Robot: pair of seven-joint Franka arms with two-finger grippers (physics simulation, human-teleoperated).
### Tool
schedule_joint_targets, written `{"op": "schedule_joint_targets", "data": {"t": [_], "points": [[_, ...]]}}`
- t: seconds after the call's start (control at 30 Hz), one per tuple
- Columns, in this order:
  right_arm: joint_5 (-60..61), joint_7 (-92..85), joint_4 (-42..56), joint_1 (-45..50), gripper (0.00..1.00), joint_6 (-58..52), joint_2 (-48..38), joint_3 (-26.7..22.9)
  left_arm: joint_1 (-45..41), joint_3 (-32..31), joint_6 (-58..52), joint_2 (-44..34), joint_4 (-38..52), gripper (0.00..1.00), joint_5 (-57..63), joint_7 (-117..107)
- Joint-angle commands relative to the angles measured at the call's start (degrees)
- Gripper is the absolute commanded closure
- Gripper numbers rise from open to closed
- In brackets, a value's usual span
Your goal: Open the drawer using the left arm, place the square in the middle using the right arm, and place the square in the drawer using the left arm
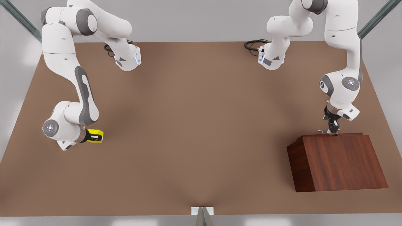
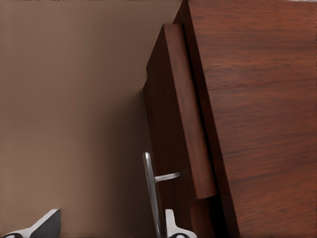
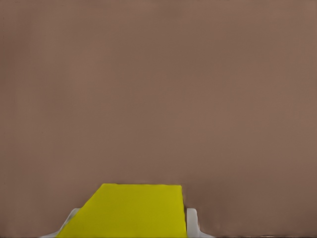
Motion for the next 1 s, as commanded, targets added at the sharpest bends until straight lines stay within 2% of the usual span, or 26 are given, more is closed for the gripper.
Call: {"op": "schedule_joint_targets", "data": {"t": [0.0,0.07,0.13,0.27,0.33,0.37,0.53,0.67,0.83,0.97], "points": [[-0.25,2.12,0.68,1.13,0.50,-1.05,0.01,0.01,-0.01,0.00,-0.30,-0.23,0.00,0.00,0.05,0.10],[-0.07,9.94,1.73,6.14,0.50,-1.32,-0.08,0.19,-0.01,0.00,-1.27,-0.84,0.09,0.00,0.05,0.19],[0.19,21.54,3.40,8.78,0.48,-1.41,0.45,4.84,-0.01,0.09,-1.27,-0.84,0.09,0.00,0.05,0.27],[0.19,48.42,8.06,11.68,0.53,-2.28,3.44,16.00,0.07,0.18,-3.03,-1.11,0.09,0.00,0.05,0.36],[0.19,64.51,13.24,17.48,0.53,-2.37,6.86,18.99,0.07,0.26,-3.47,-1.20,0.09,0.00,0.14,0.36],[0.19,71.90,18.86,20.91,0.54,-5.18,10.47,20.14,0.16,0.62,-3.47,-1.20,0.09,0.00,0.14,0.36],[0.02,86.14,35.04,31.10,0.55,-5.80,20.05,21.72,0.25,1.41,-5.84,-1.99,0.09,0.00,0.93,0.45],[-3.85,98.28,53.50,40.16,0.55,-4.22,34.02,21.19,0.25,1.58,-8.13,-2.78,0.09,0.00,1.37,0.45],[-19.84,112.25,53.85,45.08,0.53,-2.02,37.45,21.02,0.25,1.85,-10.15,-3.30,0.09,0.00,1.99,0.45],[-21.34,117.70,54.29,47.10,0.52,-2.90,39.47,20.40,0.25,1.85,-12.87,-4.45,0.09,0.00,2.07,0.45]]}}
